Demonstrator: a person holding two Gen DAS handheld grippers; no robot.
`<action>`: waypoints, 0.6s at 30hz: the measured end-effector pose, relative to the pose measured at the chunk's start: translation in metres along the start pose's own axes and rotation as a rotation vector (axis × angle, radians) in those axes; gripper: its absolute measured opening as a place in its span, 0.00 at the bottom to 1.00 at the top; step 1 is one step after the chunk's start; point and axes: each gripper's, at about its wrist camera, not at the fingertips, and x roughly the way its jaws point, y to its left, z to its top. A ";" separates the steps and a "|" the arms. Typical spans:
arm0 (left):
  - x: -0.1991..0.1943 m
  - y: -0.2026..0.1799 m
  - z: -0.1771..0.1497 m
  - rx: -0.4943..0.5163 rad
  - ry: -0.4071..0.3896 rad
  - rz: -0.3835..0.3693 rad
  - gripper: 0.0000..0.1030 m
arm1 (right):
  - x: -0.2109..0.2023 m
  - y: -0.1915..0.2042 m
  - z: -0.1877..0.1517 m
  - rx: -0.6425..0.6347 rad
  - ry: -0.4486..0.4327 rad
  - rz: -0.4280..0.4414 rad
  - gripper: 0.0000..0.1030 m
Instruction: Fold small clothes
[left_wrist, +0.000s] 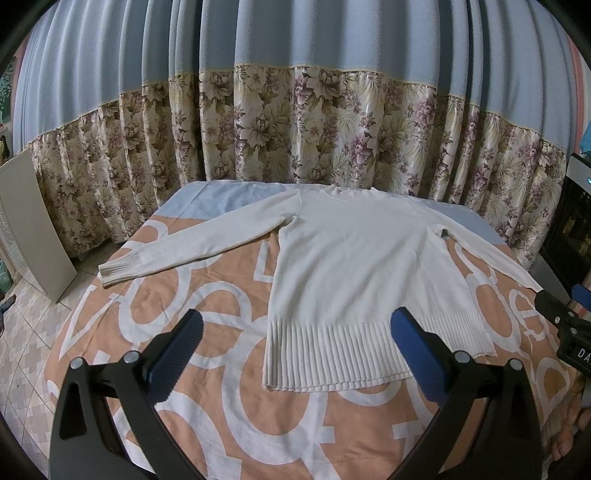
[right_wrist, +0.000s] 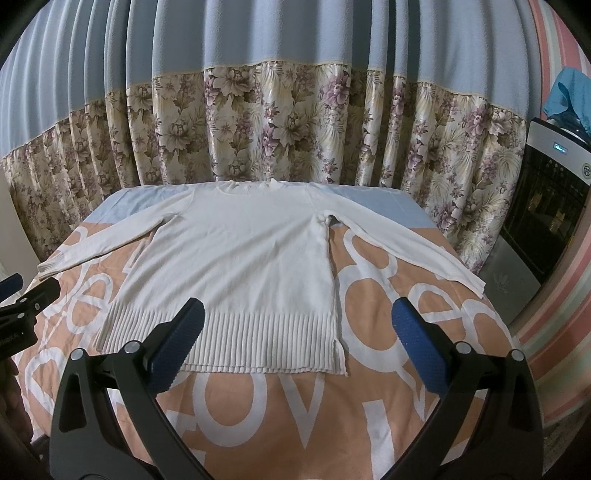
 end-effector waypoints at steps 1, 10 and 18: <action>-0.001 0.001 -0.001 0.001 0.000 0.001 0.98 | 0.000 0.000 0.000 0.000 0.001 0.001 0.97; 0.000 0.000 0.001 0.000 0.001 0.000 0.98 | 0.000 0.001 -0.001 -0.001 0.001 0.002 0.97; 0.000 0.000 0.002 -0.004 0.007 -0.003 0.98 | 0.000 0.003 -0.003 -0.006 -0.001 0.000 0.97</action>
